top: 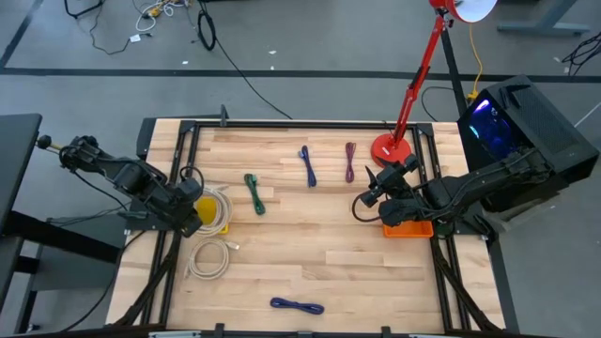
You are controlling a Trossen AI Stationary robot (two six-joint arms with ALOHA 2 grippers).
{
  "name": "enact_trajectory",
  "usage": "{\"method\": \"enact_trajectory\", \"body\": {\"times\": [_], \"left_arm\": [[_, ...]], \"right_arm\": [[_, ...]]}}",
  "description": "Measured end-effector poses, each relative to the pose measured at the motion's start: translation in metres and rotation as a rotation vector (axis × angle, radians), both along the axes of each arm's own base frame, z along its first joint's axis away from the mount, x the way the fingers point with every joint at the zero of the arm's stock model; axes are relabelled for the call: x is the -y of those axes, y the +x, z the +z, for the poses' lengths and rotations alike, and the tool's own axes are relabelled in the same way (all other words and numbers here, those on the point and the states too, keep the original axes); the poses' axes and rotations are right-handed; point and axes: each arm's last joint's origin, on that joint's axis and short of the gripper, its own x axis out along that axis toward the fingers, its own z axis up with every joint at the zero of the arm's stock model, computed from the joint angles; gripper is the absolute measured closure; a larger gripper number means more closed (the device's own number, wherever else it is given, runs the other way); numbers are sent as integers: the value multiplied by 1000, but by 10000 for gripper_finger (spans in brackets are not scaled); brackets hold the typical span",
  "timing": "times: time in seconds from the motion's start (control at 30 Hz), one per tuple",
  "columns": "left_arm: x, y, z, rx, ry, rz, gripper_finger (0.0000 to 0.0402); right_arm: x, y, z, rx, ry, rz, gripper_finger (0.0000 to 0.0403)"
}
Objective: Pick & Place USB Port
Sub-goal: Put the brown HDMI cable into the yellow basket
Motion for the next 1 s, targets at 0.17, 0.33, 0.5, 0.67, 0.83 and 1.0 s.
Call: {"method": "enact_trajectory", "body": {"times": [0.17,0.33,0.5,0.67,0.83,1.0], "left_arm": [[6,11,0,47,-22,-16,275],[31,41,-11,27,-33,-164,276],[64,70,-43,-101,32,-362,276],[92,90,-76,-201,49,-516,276],[112,104,-95,-152,72,-607,276],[118,104,-107,-233,55,-557,276]], "right_arm": [[0,0,0,0,0,0,218],[0,0,0,-2,-1,-1,218],[0,0,0,1,-2,-2,218],[0,0,0,21,12,-7,218],[0,1,1,38,18,-8,218],[-1,2,1,47,22,-7,218]]}}
